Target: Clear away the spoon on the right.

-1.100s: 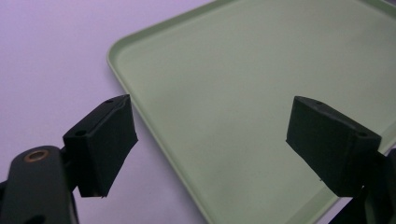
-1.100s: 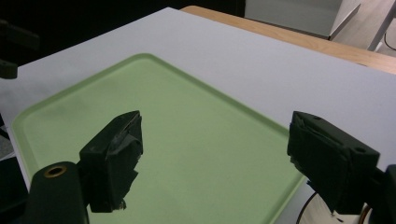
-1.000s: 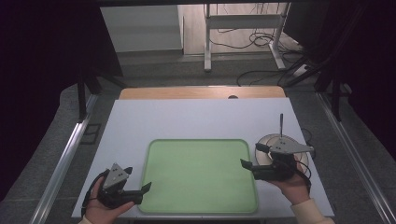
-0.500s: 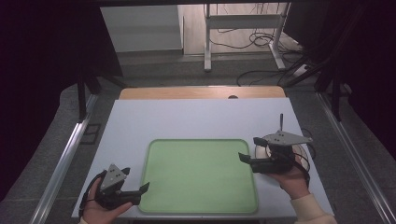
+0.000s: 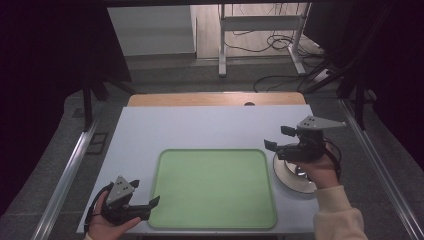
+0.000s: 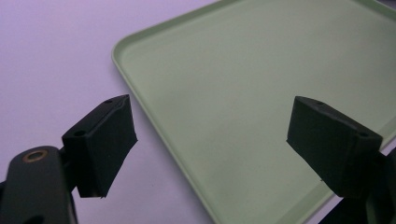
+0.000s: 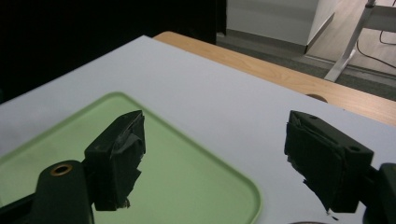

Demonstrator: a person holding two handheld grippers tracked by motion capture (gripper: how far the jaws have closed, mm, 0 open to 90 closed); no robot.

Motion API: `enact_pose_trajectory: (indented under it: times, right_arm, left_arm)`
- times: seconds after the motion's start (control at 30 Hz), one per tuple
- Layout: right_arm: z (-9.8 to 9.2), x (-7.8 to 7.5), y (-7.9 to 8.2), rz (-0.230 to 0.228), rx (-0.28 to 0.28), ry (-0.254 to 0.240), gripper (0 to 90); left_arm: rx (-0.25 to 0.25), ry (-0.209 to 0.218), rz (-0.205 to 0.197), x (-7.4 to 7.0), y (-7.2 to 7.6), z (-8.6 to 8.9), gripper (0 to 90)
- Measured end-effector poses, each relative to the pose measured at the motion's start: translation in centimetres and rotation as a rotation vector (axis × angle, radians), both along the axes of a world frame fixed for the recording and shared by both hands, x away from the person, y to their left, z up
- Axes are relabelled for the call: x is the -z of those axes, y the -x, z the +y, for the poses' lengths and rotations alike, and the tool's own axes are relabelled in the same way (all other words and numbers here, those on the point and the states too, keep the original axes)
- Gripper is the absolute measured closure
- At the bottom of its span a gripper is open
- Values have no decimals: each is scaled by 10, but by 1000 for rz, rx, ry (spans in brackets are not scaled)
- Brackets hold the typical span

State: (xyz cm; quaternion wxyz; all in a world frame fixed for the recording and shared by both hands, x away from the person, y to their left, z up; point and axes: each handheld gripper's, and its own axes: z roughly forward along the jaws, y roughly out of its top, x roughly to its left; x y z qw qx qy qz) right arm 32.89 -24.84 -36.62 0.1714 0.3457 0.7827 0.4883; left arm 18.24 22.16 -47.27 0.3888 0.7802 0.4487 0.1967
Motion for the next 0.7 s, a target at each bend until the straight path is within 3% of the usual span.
enact_pose_trajectory:
  times: [0.03, 0.1, 0.3, 0.7]
  right_arm:
    - [-4, 0, -8, 6, 11, -16, 202]
    - [-7, 0, -13, 5, 24, 0, 202]
    - [-21, 1, -21, 12, 53, -39, 204]
    - [-33, 5, -28, 19, 94, -17, 207]
  left_arm:
    - [-1, -1, -1, 0, 0, 0, 149]
    - [1, -3, -2, 0, 0, 0, 149]
    - [-12, -1, -2, 0, 2, 0, 149]
    - [-14, -1, 3, 2, 2, 1, 149]
